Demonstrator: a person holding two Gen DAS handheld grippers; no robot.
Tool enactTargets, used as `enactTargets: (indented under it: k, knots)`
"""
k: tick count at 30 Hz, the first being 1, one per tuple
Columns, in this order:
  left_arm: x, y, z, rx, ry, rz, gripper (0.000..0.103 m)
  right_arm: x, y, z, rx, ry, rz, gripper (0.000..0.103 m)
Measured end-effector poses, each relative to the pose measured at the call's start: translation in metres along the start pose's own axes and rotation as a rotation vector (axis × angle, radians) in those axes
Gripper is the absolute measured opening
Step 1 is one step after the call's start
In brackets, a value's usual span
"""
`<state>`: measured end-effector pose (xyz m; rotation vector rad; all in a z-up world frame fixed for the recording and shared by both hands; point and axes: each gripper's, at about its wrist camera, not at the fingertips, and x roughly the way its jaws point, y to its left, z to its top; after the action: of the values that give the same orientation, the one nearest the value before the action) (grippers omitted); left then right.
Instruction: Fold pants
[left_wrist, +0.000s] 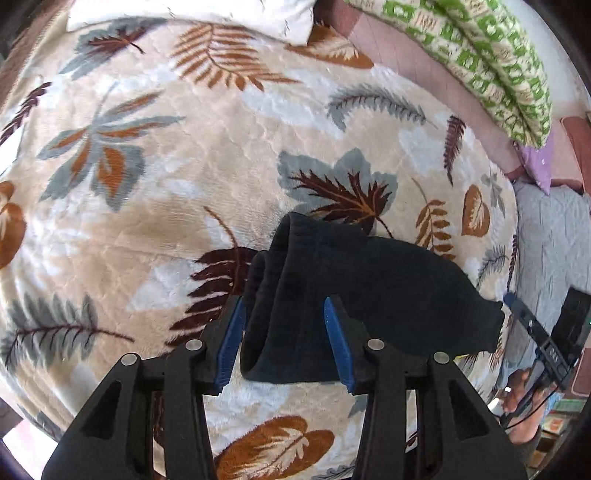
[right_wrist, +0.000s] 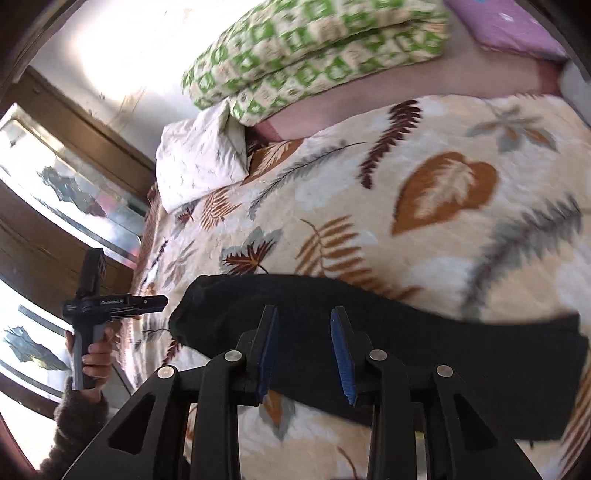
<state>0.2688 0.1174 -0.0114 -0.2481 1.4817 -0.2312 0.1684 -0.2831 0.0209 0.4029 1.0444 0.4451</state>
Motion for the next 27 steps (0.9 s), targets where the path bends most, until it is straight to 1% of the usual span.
enactTargets:
  k: [1, 3, 4, 6, 7, 9, 11, 12, 13, 14, 15, 16, 18, 20, 22, 23, 25, 27]
  knots:
    - [0.005, -0.001, 0.003, 0.003, 0.019, 0.001, 0.043, 0.018, 0.009, 0.009, -0.023, 0.040, -0.008, 0.038]
    - [0.016, -0.001, 0.009, 0.013, 0.050, -0.007, 0.043, 0.047, 0.019, 0.022, -0.043, 0.085, -0.043, 0.039]
    - [0.021, -0.002, 0.011, 0.018, 0.064, -0.014, 0.043, 0.057, 0.021, 0.026, -0.048, 0.105, -0.046, 0.038]
    - [0.032, -0.004, 0.016, 0.034, 0.099, -0.009, 0.043, 0.078, 0.028, 0.033, -0.063, 0.124, -0.067, 0.039]
    - [0.036, -0.005, 0.020, 0.039, 0.108, 0.000, 0.043, 0.085, 0.031, 0.034, -0.064, 0.131, -0.066, 0.039]
    - [0.040, -0.007, 0.025, 0.038, 0.114, -0.017, 0.043, 0.098, 0.034, 0.037, -0.056, 0.141, -0.050, 0.039]
    - [0.038, -0.008, 0.027, 0.031, 0.092, -0.058, 0.043, 0.107, 0.034, 0.038, -0.060, 0.156, -0.043, 0.039]
    - [0.034, -0.009, 0.027, 0.032, 0.076, -0.076, 0.043, 0.111, 0.034, 0.039, -0.067, 0.159, -0.055, 0.039]
    - [0.031, -0.011, 0.025, 0.039, 0.059, -0.078, 0.041, 0.113, 0.033, 0.040, -0.070, 0.161, -0.059, 0.039]
    - [0.028, -0.013, 0.022, 0.054, 0.045, -0.070, 0.037, 0.115, 0.031, 0.041, -0.069, 0.165, -0.057, 0.039]
    - [0.025, -0.014, 0.019, 0.073, 0.037, -0.052, 0.029, 0.117, 0.028, 0.043, -0.061, 0.166, -0.058, 0.039]
    - [0.024, -0.014, 0.019, 0.085, 0.033, -0.043, 0.025, 0.118, 0.025, 0.045, -0.051, 0.164, -0.061, 0.039]
    - [0.017, -0.012, 0.014, 0.111, 0.018, -0.047, 0.021, 0.125, 0.017, 0.051, -0.030, 0.196, -0.032, 0.039]
    - [0.012, -0.009, 0.010, 0.139, 0.003, -0.036, 0.021, 0.133, 0.014, 0.054, -0.042, 0.225, -0.043, 0.040]
    - [0.012, -0.007, 0.005, 0.154, 0.007, -0.013, 0.021, 0.142, 0.013, 0.056, -0.084, 0.241, -0.098, 0.041]
    - [0.015, -0.005, 0.002, 0.160, 0.020, -0.014, 0.021, 0.146, 0.012, 0.056, -0.092, 0.251, -0.108, 0.041]
    - [0.019, -0.003, 0.000, 0.175, 0.034, -0.009, 0.021, 0.154, 0.010, 0.055, -0.094, 0.275, -0.109, 0.041]
    - [0.024, -0.005, -0.002, 0.191, 0.051, -0.032, 0.021, 0.164, 0.013, 0.049, -0.129, 0.335, -0.102, 0.041]
